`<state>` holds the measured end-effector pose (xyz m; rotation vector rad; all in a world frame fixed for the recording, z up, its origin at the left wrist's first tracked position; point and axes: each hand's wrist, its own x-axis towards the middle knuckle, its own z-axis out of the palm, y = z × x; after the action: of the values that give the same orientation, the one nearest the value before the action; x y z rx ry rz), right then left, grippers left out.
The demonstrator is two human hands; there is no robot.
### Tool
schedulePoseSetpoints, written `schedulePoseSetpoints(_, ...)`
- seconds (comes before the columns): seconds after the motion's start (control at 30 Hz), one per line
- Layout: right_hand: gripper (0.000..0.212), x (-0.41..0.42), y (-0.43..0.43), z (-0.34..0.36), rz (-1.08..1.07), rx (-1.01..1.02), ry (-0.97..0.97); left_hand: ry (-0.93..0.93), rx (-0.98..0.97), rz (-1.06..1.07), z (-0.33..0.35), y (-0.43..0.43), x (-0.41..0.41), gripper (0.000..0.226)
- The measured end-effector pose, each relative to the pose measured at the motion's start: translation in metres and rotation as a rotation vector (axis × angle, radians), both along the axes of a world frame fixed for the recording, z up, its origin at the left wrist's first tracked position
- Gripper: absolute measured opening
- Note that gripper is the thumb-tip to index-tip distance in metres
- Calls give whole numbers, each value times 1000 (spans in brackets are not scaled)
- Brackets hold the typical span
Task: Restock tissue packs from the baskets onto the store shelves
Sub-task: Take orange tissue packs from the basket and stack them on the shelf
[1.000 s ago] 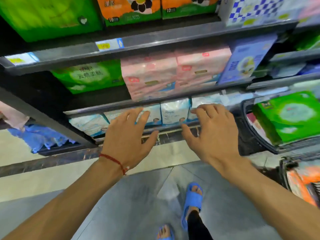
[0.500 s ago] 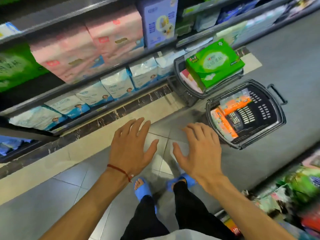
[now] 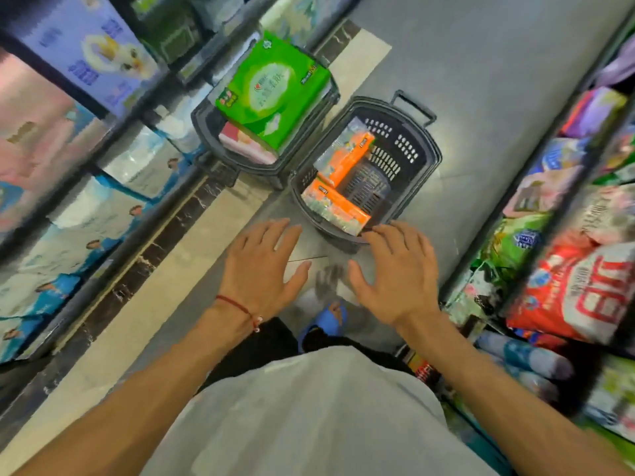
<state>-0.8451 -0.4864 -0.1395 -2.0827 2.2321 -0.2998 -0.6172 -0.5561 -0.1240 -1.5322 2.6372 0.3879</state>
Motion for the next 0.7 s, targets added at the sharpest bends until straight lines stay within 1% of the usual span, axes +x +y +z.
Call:
schedulePoseSetpoints(0.17,49,-37,-4,-12,-119,-17,-34,-6,15,-117,-13,-35,-37,60)
schedulePoseSetpoints(0.3,49,-53,-23,-23,-190,68,-16,-24,59,-154,-29,-71,-52,61)
schedulePoseSetpoints(0.47,52,-72,-75,-39,-242,170,6,-90,126,-209,-49,-131,-80,67)
schedulePoseSetpoints(0.57,52,-81,-115,-47,-292,208,4,-101,126,-244,-61,-170,-95,68)
schedulePoseSetpoints(0.7,53,-96,-169,-57,-269,254,27,-127,135,-268,-76,-219,-105,67)
